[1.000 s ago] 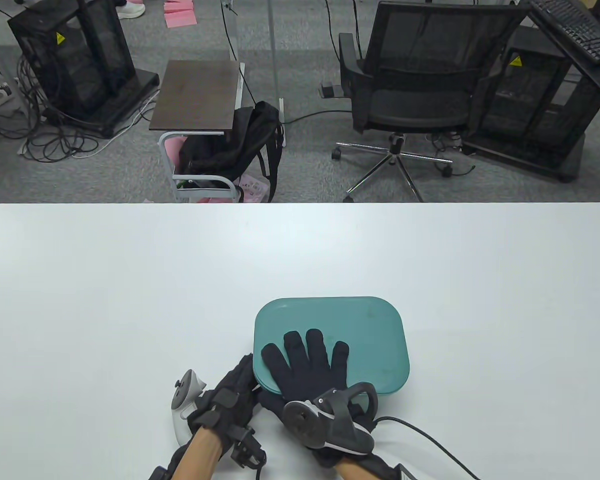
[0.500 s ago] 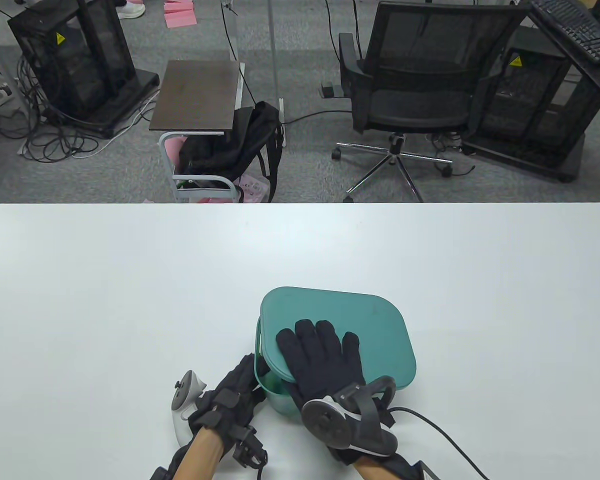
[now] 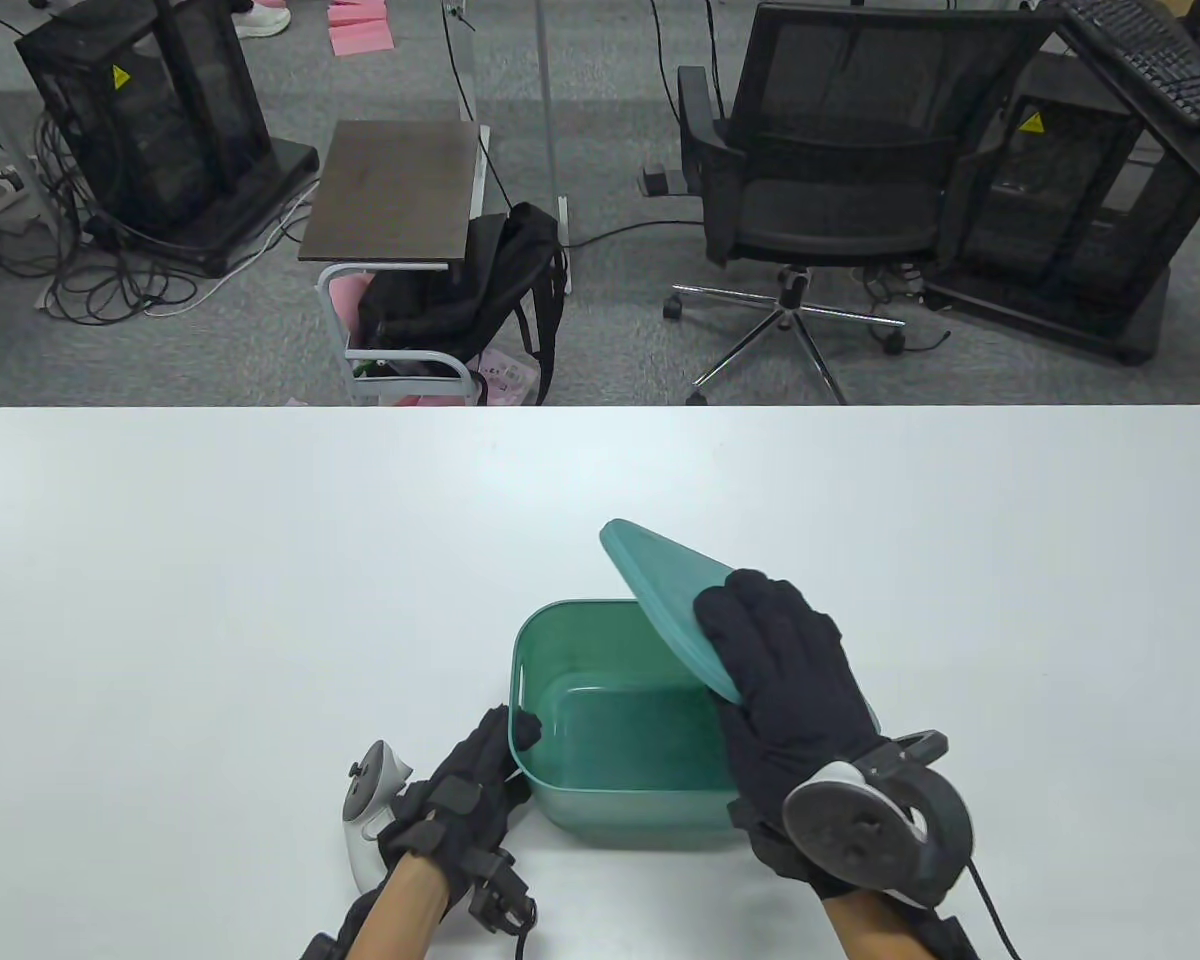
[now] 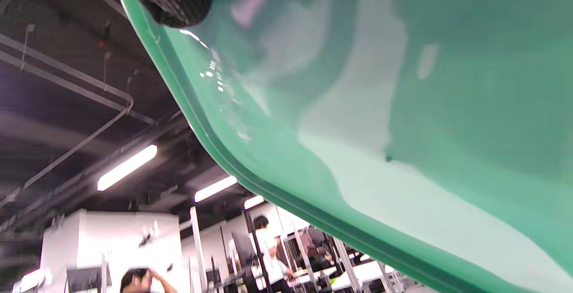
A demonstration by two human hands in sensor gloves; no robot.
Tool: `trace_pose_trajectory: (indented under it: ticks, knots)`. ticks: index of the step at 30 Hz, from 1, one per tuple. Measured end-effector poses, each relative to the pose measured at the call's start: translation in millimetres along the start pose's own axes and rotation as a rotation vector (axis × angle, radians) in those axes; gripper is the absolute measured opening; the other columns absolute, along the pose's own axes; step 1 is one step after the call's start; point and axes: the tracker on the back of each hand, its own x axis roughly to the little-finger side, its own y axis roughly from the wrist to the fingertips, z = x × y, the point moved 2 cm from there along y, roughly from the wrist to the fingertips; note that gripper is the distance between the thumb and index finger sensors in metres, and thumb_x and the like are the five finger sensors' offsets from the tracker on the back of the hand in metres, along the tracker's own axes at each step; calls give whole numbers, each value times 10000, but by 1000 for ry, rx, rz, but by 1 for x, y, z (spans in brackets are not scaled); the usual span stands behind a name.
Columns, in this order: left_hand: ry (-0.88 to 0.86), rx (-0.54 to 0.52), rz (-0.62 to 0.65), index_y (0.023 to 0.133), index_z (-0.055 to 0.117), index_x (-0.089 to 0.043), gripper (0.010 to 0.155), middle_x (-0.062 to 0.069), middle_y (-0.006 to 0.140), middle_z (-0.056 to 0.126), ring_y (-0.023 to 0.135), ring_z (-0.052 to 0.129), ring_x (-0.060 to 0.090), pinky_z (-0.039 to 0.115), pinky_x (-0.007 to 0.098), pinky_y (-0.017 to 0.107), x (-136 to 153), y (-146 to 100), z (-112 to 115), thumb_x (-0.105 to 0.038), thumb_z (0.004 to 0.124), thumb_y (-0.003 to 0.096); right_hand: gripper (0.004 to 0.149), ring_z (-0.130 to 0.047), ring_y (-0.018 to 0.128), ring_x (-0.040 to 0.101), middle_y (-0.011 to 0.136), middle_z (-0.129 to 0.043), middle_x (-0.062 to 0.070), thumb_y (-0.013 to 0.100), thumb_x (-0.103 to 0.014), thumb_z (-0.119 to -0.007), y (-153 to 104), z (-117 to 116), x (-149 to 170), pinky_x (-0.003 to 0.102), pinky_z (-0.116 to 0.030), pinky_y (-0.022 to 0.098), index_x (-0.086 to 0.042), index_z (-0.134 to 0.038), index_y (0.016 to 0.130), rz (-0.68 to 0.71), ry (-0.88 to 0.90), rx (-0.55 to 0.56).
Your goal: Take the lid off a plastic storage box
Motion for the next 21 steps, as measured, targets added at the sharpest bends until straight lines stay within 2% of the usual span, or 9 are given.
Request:
trace_pose_trajectory:
  ticks: [4, 9, 13, 17, 21]
  knots:
    - [0, -3, 0, 915, 704, -167, 486, 217, 1145, 88, 1006, 96, 498, 214, 651, 679, 0, 0, 0, -506, 539, 607, 465, -787, 921, 414, 1103, -684, 80, 612, -426, -646, 6, 31, 23, 646, -708, 621, -300, -607, 1058, -41, 17, 64]
    - [0, -5, 0, 917, 705, -171, 487, 218, 1145, 91, 1007, 98, 496, 216, 649, 681, 0, 0, 0, -507, 540, 606, 458, -784, 924, 415, 1104, -687, 77, 612, -428, -647, 1, 48, 61, 655, -693, 628, -315, -615, 1055, -78, -95, 32]
    - [-1, -8, 1, 916, 707, -173, 487, 216, 1146, 94, 1007, 100, 496, 215, 648, 681, 0, 0, 0, -508, 540, 605, 453, -784, 924, 412, 1103, -691, 73, 608, -431, -651, -15, 45, 105, 650, -689, 637, -333, -621, 1049, -136, -217, -45]
    - [-3, -8, 1, 915, 710, -172, 486, 214, 1147, 95, 1008, 101, 496, 216, 649, 681, 1, 0, 0, -507, 542, 605, 448, -787, 921, 409, 1099, -698, 63, 602, -437, -654, -38, 30, 147, 664, -680, 630, -357, -627, 1042, -181, -331, -156]
    - [-3, -8, 1, 916, 710, -172, 486, 216, 1146, 96, 1007, 103, 497, 218, 649, 681, 1, 0, 0, -507, 543, 607, 444, -787, 918, 411, 1098, -699, 61, 593, -442, -658, -59, 12, 181, 663, -677, 633, -384, -631, 1033, -247, -372, -253]
